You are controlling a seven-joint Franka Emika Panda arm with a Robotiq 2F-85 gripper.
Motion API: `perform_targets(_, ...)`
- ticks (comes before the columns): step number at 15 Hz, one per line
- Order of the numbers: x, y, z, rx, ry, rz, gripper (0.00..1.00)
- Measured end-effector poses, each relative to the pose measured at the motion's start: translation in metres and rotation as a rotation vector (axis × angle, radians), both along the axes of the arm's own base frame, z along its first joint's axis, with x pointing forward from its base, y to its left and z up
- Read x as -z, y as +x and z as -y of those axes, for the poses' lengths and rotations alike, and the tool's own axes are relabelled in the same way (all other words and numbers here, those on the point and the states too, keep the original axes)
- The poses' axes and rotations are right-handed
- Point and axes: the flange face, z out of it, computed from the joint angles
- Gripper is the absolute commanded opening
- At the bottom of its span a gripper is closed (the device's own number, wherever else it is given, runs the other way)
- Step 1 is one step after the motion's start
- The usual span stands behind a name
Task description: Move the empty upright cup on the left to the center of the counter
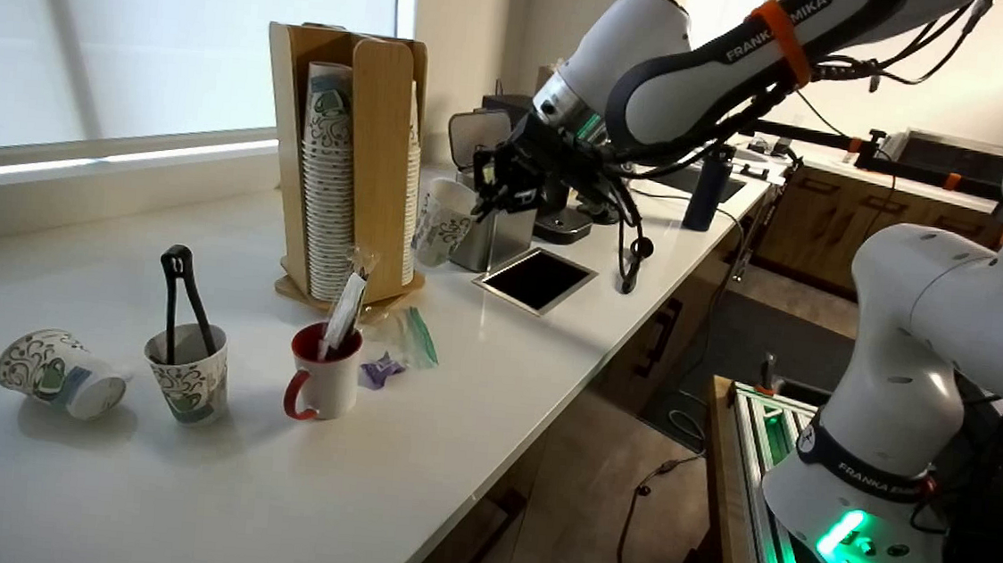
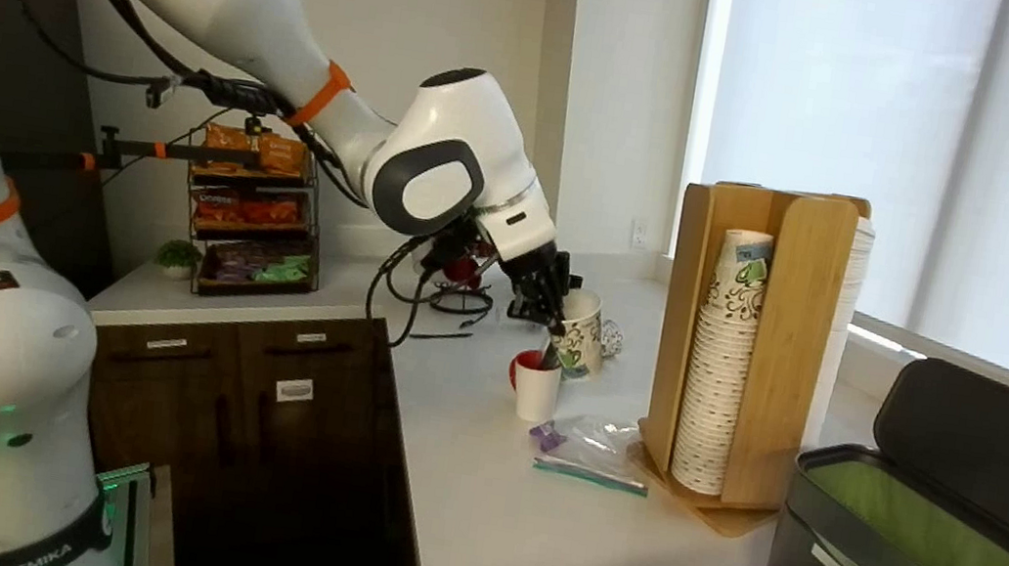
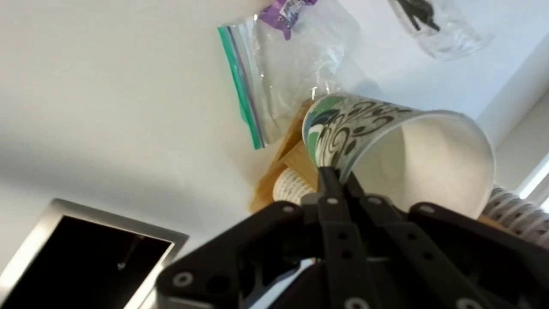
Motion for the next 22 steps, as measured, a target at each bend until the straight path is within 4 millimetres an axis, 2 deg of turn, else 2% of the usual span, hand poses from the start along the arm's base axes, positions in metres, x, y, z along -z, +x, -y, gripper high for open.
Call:
perform_targets(2, 0.017, -0.011, 0.027, 0.079, 0.08, -0.029, 0.04)
perform_targets(4, 0.022, -0.017, 0.042, 0.121, 0.113, -0.033, 0.04)
perform_targets(5, 0.022, -0.018, 0.044, 0.126, 0.12, -0.031, 0.01)
perform_targets(9, 0.022, -0.018, 0.046, 0.155, 0.137, -0.042, 0.01)
perform_targets(14, 0.052, -0.02, 0.086, 0.269, 0.181, -0.185, 0.01)
perform_targets(17, 0.065, -0.015, 0.098, 0.29, 0.214, -0.271, 0.01)
perform_targets(22, 0.081, -0.004, 0.109, 0.361, 0.214, -0.318, 0.01)
